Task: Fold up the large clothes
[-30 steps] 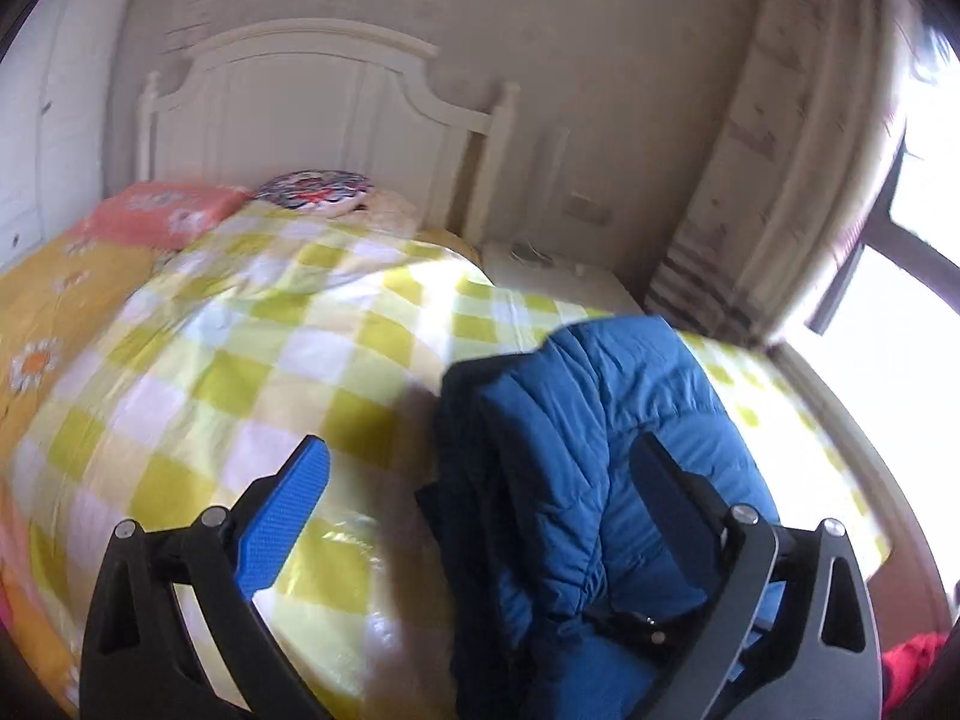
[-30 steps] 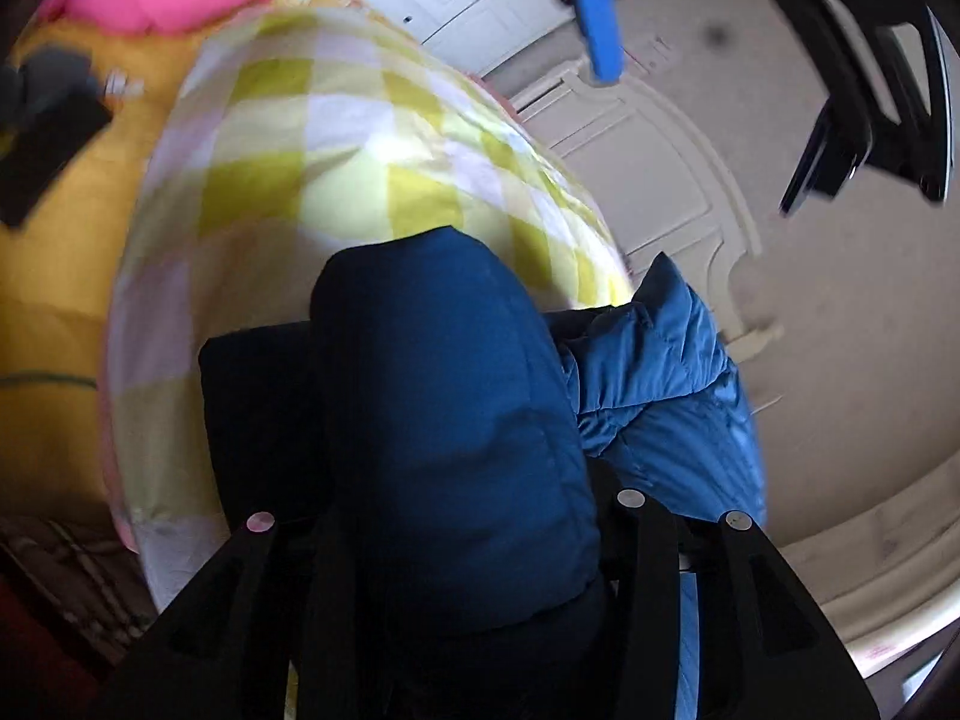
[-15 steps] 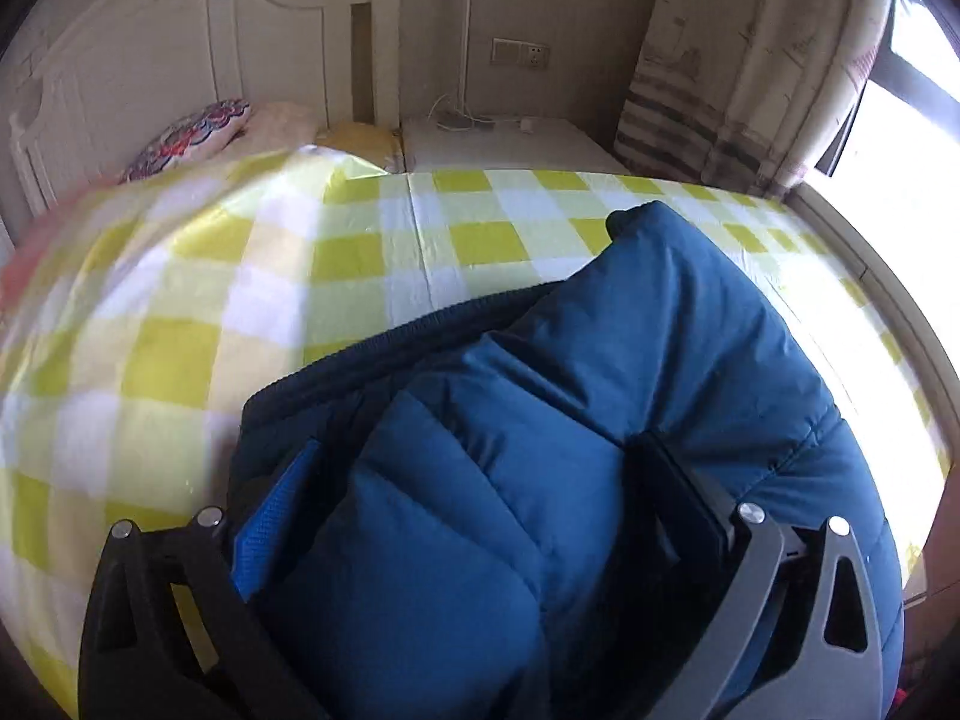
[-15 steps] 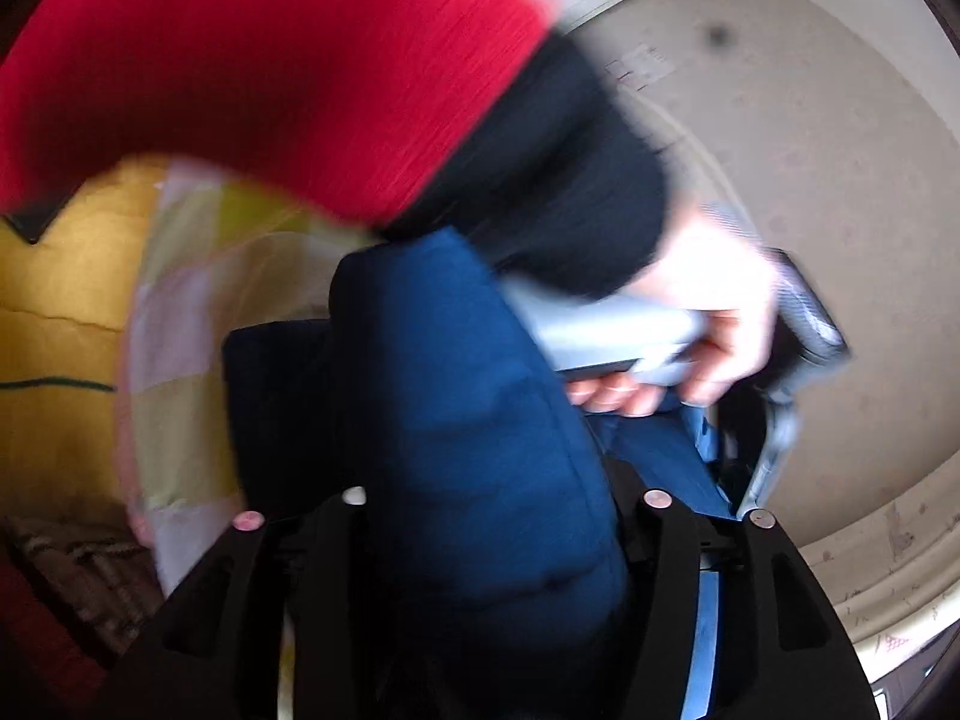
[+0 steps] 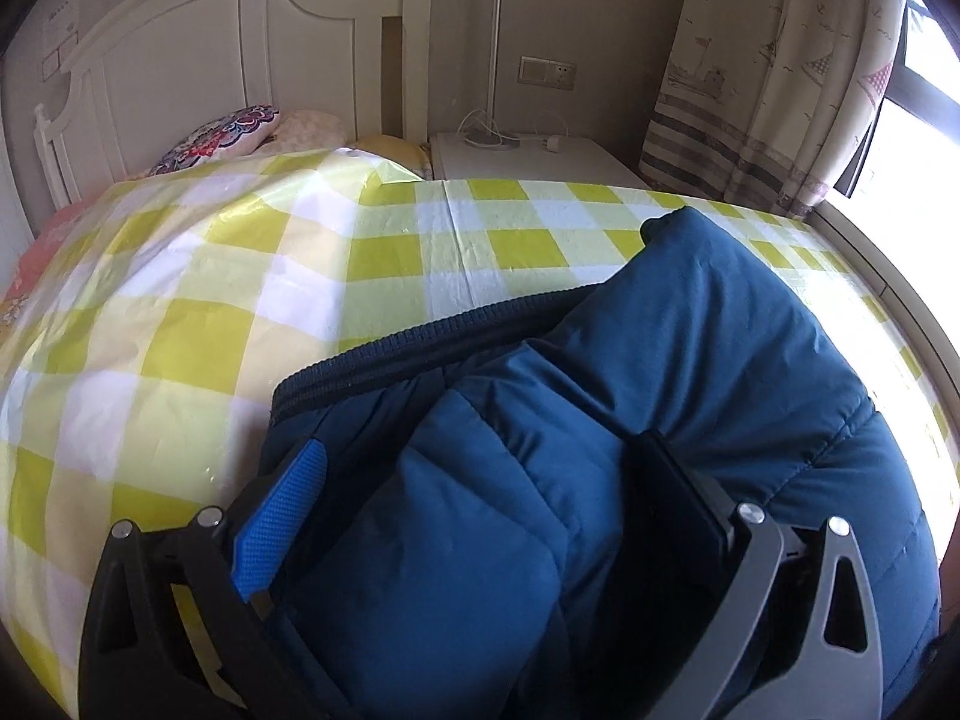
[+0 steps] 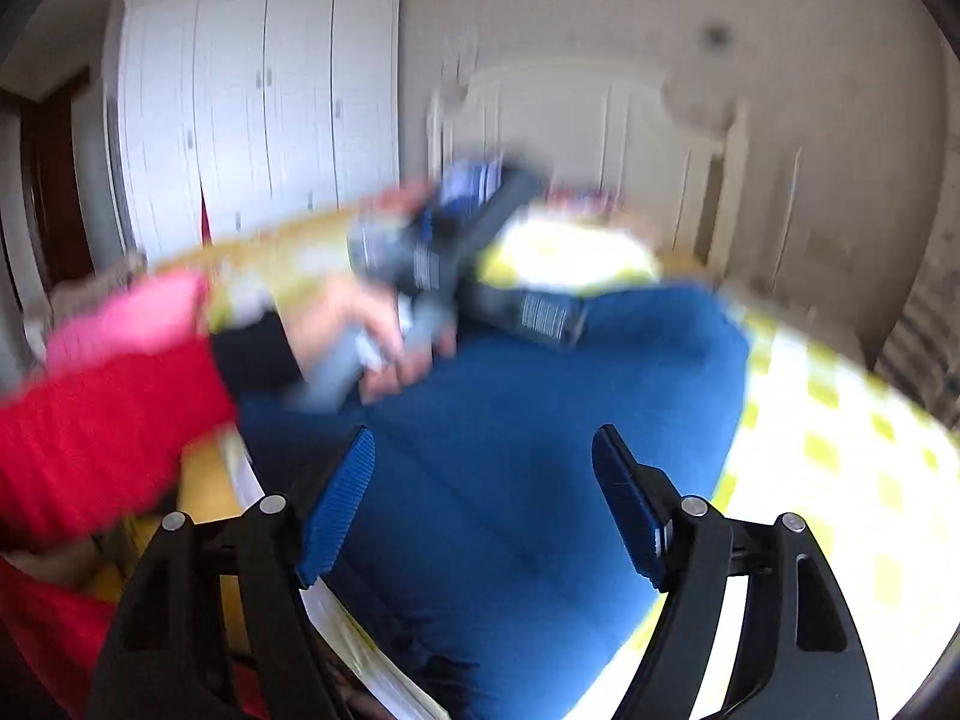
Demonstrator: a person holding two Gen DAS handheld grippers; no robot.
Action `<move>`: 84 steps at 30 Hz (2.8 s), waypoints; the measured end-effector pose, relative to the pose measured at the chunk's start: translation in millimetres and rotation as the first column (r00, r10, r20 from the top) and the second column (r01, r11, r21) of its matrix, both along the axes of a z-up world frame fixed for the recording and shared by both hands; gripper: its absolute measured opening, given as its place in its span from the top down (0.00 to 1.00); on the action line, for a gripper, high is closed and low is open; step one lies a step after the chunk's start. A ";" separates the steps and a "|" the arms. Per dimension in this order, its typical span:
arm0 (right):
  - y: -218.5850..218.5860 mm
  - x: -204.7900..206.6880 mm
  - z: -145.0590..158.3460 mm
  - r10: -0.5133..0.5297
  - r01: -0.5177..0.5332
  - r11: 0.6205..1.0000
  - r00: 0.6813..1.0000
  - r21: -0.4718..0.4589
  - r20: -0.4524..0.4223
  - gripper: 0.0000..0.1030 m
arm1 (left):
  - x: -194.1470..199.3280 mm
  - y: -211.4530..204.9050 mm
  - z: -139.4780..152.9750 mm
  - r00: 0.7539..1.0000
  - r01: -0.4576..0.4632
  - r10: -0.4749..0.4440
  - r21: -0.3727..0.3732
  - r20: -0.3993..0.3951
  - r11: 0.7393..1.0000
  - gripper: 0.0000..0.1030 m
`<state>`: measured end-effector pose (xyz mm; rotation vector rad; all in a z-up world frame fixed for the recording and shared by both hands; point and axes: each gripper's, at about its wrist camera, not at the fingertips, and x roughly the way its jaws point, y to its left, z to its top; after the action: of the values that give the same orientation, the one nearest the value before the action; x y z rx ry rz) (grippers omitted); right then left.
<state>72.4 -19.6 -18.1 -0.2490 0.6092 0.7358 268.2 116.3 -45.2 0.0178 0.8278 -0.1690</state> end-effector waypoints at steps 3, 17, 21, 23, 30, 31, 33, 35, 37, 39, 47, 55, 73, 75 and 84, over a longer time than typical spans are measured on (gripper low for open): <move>21.7 -10.2 -26.6 -0.018 0.031 0.995 0.991 -0.098 0.130 0.24 | -3.4 -0.7 5.0 1.000 -0.014 0.015 0.049 -0.005 0.999 0.02; 16.8 -22.9 -33.5 0.005 0.010 0.993 0.992 -0.114 0.123 0.24 | -104.1 -30.6 28.1 0.941 -0.337 0.313 0.285 0.126 0.897 0.02; 10.7 -21.9 -27.3 0.066 -0.053 0.992 0.992 -0.118 0.104 0.26 | -111.0 -29.4 19.8 0.922 -0.378 0.327 0.293 0.209 0.878 0.02; 1.1 -17.2 -17.4 0.079 -0.070 0.992 0.993 -0.101 0.089 0.34 | -113.0 -23.7 16.5 0.914 -0.390 0.339 0.258 0.221 0.884 0.02; -44.9 103.7 38.8 -0.115 0.112 0.992 0.991 0.056 0.067 0.53 | -110.1 9.0 7.5 0.925 -0.366 0.355 0.064 0.137 0.929 0.02; -40.2 122.7 40.8 -0.121 0.118 0.992 0.991 0.050 0.058 0.58 | -109.7 11.5 6.1 0.925 -0.365 0.357 0.049 0.129 0.930 0.02; -25.9 159.2 39.5 -0.126 0.125 0.992 0.991 0.021 0.046 0.64 | -112.0 14.2 4.5 0.920 -0.376 0.368 0.035 0.135 0.926 0.02; -6.3 195.4 27.4 -0.126 0.126 0.992 0.992 -0.014 0.013 0.67 | -115.2 12.5 3.7 0.911 -0.392 0.380 0.045 0.163 0.919 0.02; 11.5 229.7 0.8 -0.123 0.119 0.990 0.991 -0.076 -0.052 0.67 | -117.3 9.5 3.7 0.898 -0.415 0.397 0.064 0.191 0.908 0.02; 24.7 249.0 -25.4 -0.100 0.082 0.987 0.987 -0.136 -0.129 0.67 | -117.5 9.0 4.4 0.891 -0.429 0.408 0.072 0.200 0.900 0.02; 5.0 247.1 25.1 -0.123 0.115 0.990 0.988 -0.084 -0.097 0.67 | -120.7 14.5 2.7 0.896 -0.413 0.400 0.033 0.192 0.910 0.02; 28.6 251.7 -20.5 -0.161 0.131 0.951 0.983 -0.278 -0.088 0.67 | -114.2 22.6 0.0 0.913 -0.390 0.387 -0.007 0.128 0.921 0.02; 125.8 246.9 -21.6 0.081 -0.169 0.908 0.968 -0.384 -0.236 0.66 | -119.6 25.2 -4.5 0.922 -0.378 0.377 -0.015 0.087 0.926 0.02; 118.4 235.0 -8.5 0.060 -0.129 0.916 0.980 -0.379 -0.190 0.66 | -120.8 27.6 -5.1 0.924 -0.372 0.374 -0.032 0.085 0.928 0.02; 25.5 161.9 12.9 -0.036 0.007 0.969 0.993 -0.247 -0.116 0.65 | -121.3 27.9 -6.5 0.923 -0.372 0.375 -0.050 0.084 0.927 0.02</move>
<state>234.3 5.9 -5.2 -0.4292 0.8178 0.6567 146.9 144.2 -51.7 -0.1621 0.7213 0.1783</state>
